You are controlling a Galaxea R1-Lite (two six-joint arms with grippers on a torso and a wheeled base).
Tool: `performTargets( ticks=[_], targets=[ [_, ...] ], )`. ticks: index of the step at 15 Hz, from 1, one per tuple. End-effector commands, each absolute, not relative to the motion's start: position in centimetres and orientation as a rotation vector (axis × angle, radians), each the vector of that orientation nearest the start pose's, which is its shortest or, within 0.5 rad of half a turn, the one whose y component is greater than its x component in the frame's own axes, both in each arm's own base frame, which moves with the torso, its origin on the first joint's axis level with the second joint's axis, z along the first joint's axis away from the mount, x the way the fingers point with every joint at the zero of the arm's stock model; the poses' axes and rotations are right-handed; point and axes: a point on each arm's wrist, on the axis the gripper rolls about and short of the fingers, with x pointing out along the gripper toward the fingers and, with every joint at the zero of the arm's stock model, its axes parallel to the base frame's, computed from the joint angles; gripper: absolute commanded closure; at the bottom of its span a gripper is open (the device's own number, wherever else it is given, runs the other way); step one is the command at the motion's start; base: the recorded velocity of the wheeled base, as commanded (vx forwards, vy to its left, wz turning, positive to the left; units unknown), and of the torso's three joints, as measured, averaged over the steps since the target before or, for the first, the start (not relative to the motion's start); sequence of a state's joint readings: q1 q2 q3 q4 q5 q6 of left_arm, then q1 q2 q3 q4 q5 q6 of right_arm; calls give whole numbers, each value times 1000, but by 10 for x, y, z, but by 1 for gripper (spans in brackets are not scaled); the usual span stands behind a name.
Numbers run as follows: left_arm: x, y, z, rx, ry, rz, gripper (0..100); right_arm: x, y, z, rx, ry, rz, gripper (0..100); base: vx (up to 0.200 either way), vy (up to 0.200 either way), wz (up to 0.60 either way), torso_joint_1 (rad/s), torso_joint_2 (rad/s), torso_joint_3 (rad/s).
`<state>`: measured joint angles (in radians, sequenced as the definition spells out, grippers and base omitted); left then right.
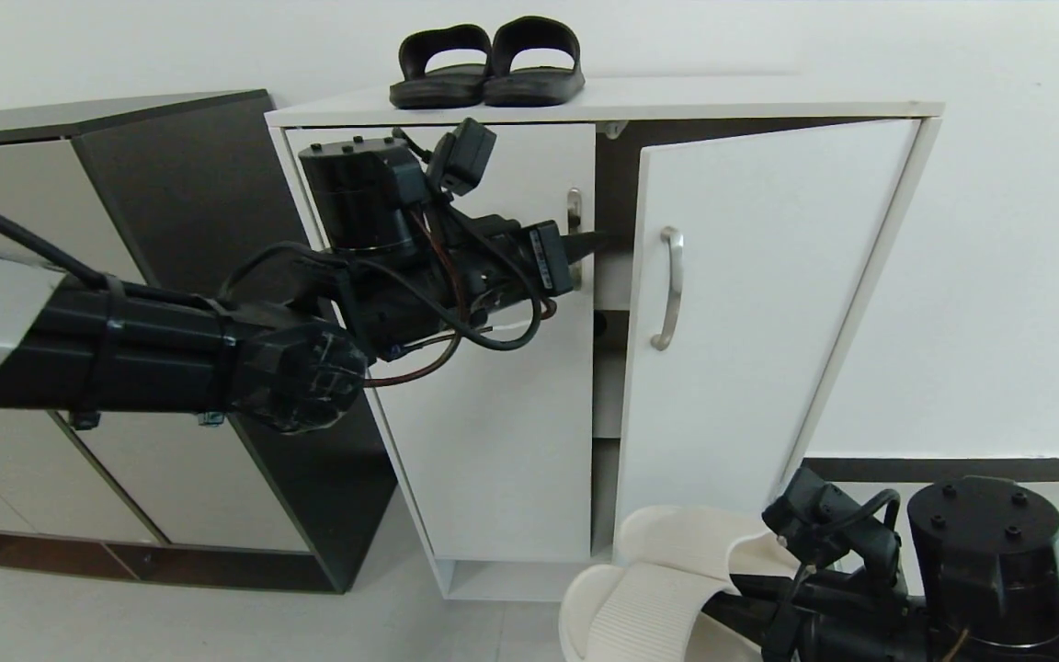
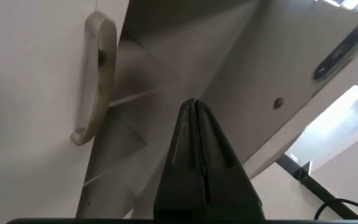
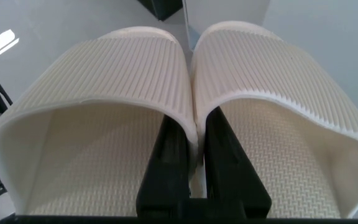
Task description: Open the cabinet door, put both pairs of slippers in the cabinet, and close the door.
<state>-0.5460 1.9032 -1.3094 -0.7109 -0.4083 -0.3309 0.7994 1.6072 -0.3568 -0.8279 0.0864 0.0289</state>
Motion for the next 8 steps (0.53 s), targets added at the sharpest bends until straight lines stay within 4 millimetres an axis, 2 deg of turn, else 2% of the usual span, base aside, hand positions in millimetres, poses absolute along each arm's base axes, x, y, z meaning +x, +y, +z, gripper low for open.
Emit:
performTargets(
  ticks=[1, 7, 8],
  targets=[
    [334, -214, 249, -309, 61, -962, 100, 160, 168, 114, -130, 429, 866, 100, 0, 0, 0, 0, 0, 0],
    [330, -226, 260, -311, 42, -996, 100, 157, 169, 110, -160, 432, 887, 100, 0, 0, 0, 0, 0, 0],
    [329, -231, 259, -310, 45, -1008, 100, 155, 170, 110, -163, 434, 895, 100, -200, 0, 0, 7, -2, -2]
  ],
)
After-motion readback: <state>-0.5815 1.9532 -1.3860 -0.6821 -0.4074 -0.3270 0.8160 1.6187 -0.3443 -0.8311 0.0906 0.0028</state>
